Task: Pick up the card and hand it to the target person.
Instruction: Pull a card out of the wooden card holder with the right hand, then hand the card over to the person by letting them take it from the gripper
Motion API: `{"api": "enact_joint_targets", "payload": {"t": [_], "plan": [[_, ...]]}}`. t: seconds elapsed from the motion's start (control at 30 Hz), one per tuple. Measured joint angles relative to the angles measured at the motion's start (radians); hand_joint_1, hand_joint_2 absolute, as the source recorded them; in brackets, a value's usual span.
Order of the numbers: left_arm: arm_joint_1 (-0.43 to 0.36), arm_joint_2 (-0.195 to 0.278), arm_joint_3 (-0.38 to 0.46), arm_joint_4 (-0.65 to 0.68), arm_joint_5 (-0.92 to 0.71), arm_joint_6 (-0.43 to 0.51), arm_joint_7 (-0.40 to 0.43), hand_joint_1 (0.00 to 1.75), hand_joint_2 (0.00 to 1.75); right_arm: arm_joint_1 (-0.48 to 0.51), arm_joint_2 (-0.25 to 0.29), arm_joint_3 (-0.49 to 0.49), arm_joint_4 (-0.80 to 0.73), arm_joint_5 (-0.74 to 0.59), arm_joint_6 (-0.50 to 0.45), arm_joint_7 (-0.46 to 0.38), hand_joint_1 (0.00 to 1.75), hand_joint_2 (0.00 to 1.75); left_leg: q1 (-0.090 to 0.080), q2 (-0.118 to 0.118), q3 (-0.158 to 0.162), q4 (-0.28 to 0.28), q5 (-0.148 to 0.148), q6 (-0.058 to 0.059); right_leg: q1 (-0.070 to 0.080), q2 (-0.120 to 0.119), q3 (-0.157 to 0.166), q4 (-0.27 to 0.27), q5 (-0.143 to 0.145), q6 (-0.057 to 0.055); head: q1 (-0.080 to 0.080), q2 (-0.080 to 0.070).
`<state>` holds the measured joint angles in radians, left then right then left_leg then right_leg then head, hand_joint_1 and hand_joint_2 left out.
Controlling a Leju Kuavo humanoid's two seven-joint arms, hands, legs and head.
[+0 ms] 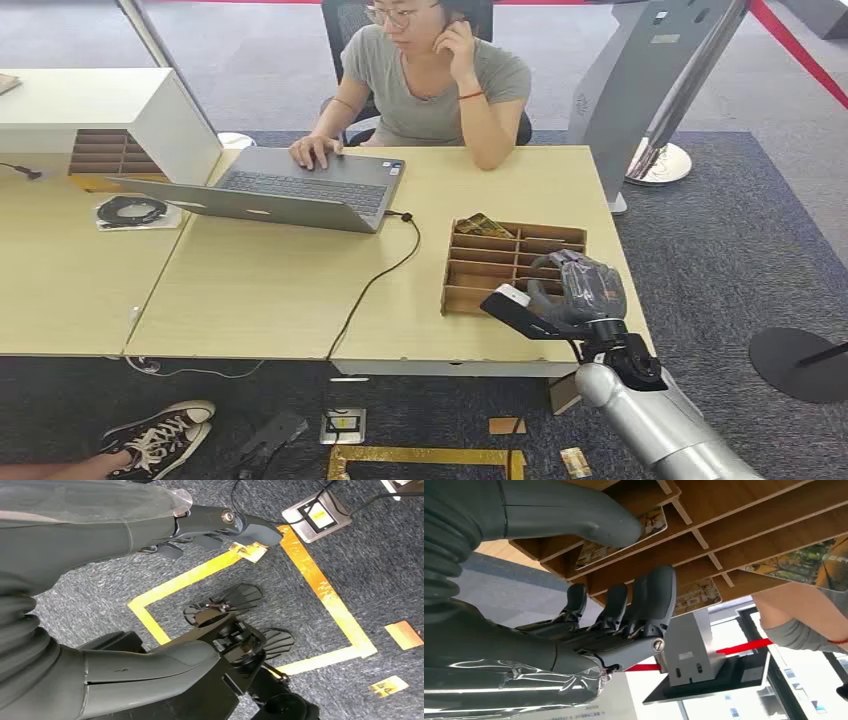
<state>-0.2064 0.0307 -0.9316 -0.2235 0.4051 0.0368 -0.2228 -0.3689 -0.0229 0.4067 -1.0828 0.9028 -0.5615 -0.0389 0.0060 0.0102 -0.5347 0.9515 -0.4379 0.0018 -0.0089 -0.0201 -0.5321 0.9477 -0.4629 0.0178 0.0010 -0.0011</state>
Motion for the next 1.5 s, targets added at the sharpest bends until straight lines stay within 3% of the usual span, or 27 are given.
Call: {"api": "enact_joint_targets", "payload": {"t": [0.17,0.4,0.53,0.6,0.8,1.5], "plan": [[0.0,0.0,0.0,0.0,0.005,0.002,-0.003,0.0,1.75,-0.009,0.002,0.017,0.017,0.03,-0.006,0.023,1.28,1.75,0.0,0.0,0.0,0.0,0.0,0.0,0.0,0.0,0.0,0.0,0.0,0.0,0.0,0.0],[-0.006,0.0,0.0,0.0,0.01,0.004,-0.008,0.0,1.75,-0.019,0.003,0.043,0.027,0.061,-0.004,0.051,1.03,1.75,0.0,0.0,0.0,0.0,0.0,0.0,0.0,0.0,0.0,0.0,0.0,0.0,0.0,0.0],[-0.006,0.001,0.0,0.0,0.013,0.004,-0.008,0.0,1.75,-0.015,0.003,0.049,0.016,0.079,0.011,0.059,1.44,1.75,0.0,0.0,0.0,0.0,0.0,0.0,0.0,0.0,0.0,0.0,0.0,0.0,0.0,0.0],[-0.006,0.001,0.0,0.0,0.014,0.004,-0.008,0.0,1.75,-0.01,0.003,0.052,0.0,0.087,0.017,0.064,1.56,1.75,0.0,0.0,0.0,0.0,0.0,0.0,0.0,0.0,0.0,0.0,0.0,0.0,0.0,0.0],[-0.001,0.003,0.0,0.0,0.017,0.005,-0.009,0.0,1.75,0.014,0.001,0.054,-0.08,0.101,0.032,0.076,1.71,1.75,0.0,0.0,0.0,0.0,0.0,0.0,0.0,0.0,0.0,0.0,0.0,0.0,-0.001,0.0],[0.026,0.012,0.0,0.0,0.046,0.02,-0.039,0.0,1.75,0.089,-0.049,0.018,-0.504,0.065,0.028,0.046,1.75,1.75,0.0,0.001,0.0,0.001,0.0,0.0,0.0,0.001,0.0,0.0,0.0,0.0,-0.001,0.0]]}}
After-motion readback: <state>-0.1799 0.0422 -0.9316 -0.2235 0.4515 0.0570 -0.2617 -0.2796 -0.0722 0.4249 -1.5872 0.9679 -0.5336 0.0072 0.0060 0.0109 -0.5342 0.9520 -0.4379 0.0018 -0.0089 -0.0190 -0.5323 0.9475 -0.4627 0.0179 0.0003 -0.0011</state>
